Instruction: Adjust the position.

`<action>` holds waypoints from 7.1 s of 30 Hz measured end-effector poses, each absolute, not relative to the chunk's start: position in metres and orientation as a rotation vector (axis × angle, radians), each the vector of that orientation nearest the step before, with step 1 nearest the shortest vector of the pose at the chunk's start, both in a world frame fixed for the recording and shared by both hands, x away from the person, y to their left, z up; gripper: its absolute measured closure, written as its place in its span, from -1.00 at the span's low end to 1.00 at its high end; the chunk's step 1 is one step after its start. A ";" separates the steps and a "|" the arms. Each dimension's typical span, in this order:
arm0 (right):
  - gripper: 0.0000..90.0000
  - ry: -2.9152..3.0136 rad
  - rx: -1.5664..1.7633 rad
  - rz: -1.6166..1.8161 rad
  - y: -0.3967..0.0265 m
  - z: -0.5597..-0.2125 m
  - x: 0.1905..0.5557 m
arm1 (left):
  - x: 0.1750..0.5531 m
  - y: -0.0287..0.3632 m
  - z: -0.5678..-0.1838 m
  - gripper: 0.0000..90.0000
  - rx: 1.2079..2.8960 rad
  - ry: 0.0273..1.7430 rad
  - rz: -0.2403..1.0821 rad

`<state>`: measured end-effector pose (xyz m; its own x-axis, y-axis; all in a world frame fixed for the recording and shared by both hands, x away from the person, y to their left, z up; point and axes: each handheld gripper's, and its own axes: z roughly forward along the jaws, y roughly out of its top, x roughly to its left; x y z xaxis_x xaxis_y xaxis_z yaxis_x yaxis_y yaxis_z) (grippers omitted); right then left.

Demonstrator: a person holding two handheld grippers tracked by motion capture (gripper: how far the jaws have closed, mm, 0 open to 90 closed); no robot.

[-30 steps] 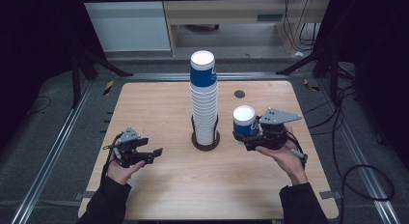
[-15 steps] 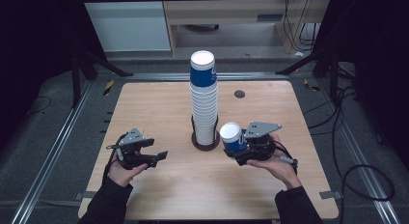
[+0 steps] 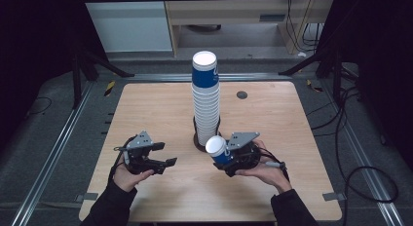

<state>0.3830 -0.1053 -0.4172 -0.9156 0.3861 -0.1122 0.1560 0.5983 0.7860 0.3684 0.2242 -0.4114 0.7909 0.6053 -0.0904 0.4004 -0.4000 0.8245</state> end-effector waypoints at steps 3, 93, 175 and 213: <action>-0.55 2.577 0.427 1.206 -0.100 -0.420 0.383 | 0.367 0.222 -0.409 -0.50 2.047 0.725 0.263; -0.82 2.583 0.379 1.494 -0.084 -0.425 0.386 | 0.370 0.200 -0.403 -0.41 2.045 0.587 0.104; -0.62 2.824 0.100 1.322 -0.052 -0.456 0.373 | 0.364 0.172 -0.421 -0.56 2.297 0.440 -0.088; -0.83 2.629 0.326 1.721 -0.091 -0.433 0.387 | 0.368 0.202 -0.409 -0.42 1.952 0.431 0.001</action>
<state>0.3874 -0.0912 -0.4328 -0.9785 0.1622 0.1273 0.1816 0.3851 0.9048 0.3677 0.2020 -0.4088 0.9341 0.2984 -0.1958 0.2977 -0.3491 0.8885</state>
